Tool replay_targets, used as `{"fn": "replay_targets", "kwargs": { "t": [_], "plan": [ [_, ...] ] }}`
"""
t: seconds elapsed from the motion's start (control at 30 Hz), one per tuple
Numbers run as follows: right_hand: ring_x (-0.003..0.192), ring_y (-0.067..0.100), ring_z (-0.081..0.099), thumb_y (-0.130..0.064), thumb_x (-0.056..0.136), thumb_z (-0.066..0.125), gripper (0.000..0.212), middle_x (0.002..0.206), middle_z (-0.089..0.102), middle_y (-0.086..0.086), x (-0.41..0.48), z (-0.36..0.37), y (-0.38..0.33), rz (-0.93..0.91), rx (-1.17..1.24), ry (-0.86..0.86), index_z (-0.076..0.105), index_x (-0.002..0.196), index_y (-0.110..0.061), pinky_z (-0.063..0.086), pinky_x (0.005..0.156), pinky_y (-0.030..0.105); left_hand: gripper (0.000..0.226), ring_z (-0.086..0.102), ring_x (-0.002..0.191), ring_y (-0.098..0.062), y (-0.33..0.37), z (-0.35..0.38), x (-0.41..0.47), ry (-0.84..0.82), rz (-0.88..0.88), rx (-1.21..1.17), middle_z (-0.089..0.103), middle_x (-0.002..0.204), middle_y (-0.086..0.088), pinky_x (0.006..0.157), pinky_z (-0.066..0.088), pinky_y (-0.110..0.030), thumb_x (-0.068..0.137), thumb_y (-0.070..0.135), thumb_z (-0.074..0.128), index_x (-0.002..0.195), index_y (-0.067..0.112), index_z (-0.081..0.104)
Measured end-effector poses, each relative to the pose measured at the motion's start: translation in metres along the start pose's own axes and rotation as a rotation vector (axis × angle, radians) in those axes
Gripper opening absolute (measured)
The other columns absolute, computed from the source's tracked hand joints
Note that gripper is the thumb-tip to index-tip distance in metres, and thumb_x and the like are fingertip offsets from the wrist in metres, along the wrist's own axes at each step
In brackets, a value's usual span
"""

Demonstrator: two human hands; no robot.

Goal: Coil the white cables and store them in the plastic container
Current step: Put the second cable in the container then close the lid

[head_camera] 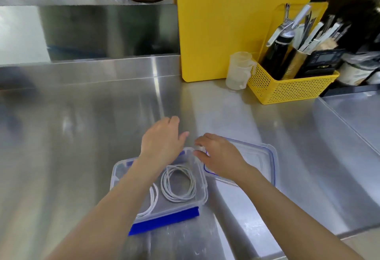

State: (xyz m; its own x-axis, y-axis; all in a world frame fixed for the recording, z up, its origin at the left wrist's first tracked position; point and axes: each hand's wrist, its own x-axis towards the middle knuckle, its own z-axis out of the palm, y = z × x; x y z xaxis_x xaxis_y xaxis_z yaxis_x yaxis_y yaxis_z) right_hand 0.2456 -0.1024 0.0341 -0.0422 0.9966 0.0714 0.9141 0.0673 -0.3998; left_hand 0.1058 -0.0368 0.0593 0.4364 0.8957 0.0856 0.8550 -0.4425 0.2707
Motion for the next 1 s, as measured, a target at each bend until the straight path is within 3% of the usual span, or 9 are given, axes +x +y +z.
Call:
{"fn": "replay_targets", "kwargs": {
  "t": [0.2,0.33,0.47,0.57,0.67,0.77,0.83,0.93,1.0],
  "plan": [
    [0.121,0.038,0.045,-0.032,0.087,0.057,0.054,0.135,0.046,0.022,-0.025,0.000,0.071,0.314,-0.091,0.120,0.042,0.132,-0.006,0.035,0.095,0.048,0.054,0.047,0.118,-0.030,0.059,0.064,0.022,-0.151,0.021,0.226,0.054,0.127,-0.012,0.094,0.035,-0.036,0.094,0.050,0.037,0.123,0.005,0.044],
    [0.139,0.032,0.016,-0.054,0.089,0.039,0.075,0.150,0.018,0.020,-0.048,0.000,0.114,0.737,-0.104,-0.039,0.008,0.143,-0.012,0.023,0.107,0.047,0.068,0.046,0.126,-0.030,0.085,0.088,0.038,-0.391,-0.132,0.204,0.049,0.139,-0.013,0.098,0.035,-0.037,0.094,0.054,0.034,0.137,0.001,0.035],
    [0.133,0.036,0.031,-0.056,0.085,0.046,0.083,0.147,0.027,0.017,-0.057,0.000,0.139,0.982,0.341,-0.078,0.006,0.142,-0.012,0.028,0.108,0.050,0.079,0.040,0.132,-0.031,0.101,0.098,0.043,-0.560,-0.320,-0.149,0.036,0.148,-0.015,0.102,0.034,-0.036,0.092,0.056,0.034,0.144,-0.002,0.018],
    [0.138,0.032,0.025,-0.044,0.088,0.052,0.084,0.153,0.019,0.013,-0.057,-0.011,0.139,0.949,0.808,0.161,-0.001,0.145,-0.012,0.025,0.112,0.044,0.091,0.038,0.133,-0.034,0.105,0.090,0.044,-0.448,-0.527,-0.484,0.035,0.148,-0.018,0.104,0.033,-0.037,0.089,0.063,0.037,0.144,-0.004,0.010],
    [0.134,0.023,0.031,-0.041,0.090,0.050,0.071,0.148,0.029,0.003,-0.053,-0.029,0.135,0.962,1.125,0.422,0.012,0.145,-0.019,0.026,0.108,0.038,0.104,0.058,0.109,-0.032,0.105,0.064,0.046,-0.386,-0.739,-1.024,0.059,0.125,-0.017,0.094,0.046,-0.040,0.069,0.088,0.027,0.127,0.004,0.048],
    [0.080,0.010,0.055,-0.048,0.086,0.049,0.027,0.091,0.053,-0.006,-0.042,-0.048,0.127,0.929,1.514,0.579,0.052,0.100,-0.026,0.052,0.071,0.025,0.080,0.059,0.067,-0.018,0.094,0.038,0.049,-0.237,-0.886,-1.535,0.063,0.075,-0.006,0.073,0.050,-0.037,0.084,0.074,0.020,0.080,0.003,0.056],
    [0.046,0.005,0.051,-0.031,0.092,0.048,0.022,0.060,0.047,-0.002,-0.035,-0.054,0.119,0.876,1.699,0.677,0.047,0.075,-0.016,0.045,0.043,0.012,0.062,0.062,0.054,-0.020,0.083,0.023,0.049,-0.172,-0.874,-1.636,0.062,0.061,-0.007,0.063,0.054,-0.034,0.092,0.061,0.031,0.073,0.005,0.050],
    [0.054,-0.002,0.056,-0.001,0.089,0.044,0.019,0.081,0.054,0.002,-0.024,-0.059,0.101,0.783,1.712,0.652,0.054,0.103,-0.008,0.043,0.049,0.008,0.015,0.058,0.051,-0.014,0.068,0.006,0.045,-0.074,-0.808,-1.676,0.053,0.068,-0.009,0.052,0.051,-0.027,0.094,0.008,0.045,0.081,0.004,0.051],
    [0.078,0.003,0.054,0.007,0.086,0.042,0.043,0.110,0.052,0.003,-0.020,-0.061,0.086,0.710,1.750,0.574,0.044,0.126,-0.010,0.042,0.064,0.009,0.029,0.057,0.082,-0.015,0.047,-0.001,0.038,-0.053,-0.769,-1.691,0.048,0.100,-0.010,0.069,0.051,-0.019,0.089,-0.008,0.042,0.117,-0.004,0.050]
  ]
}}
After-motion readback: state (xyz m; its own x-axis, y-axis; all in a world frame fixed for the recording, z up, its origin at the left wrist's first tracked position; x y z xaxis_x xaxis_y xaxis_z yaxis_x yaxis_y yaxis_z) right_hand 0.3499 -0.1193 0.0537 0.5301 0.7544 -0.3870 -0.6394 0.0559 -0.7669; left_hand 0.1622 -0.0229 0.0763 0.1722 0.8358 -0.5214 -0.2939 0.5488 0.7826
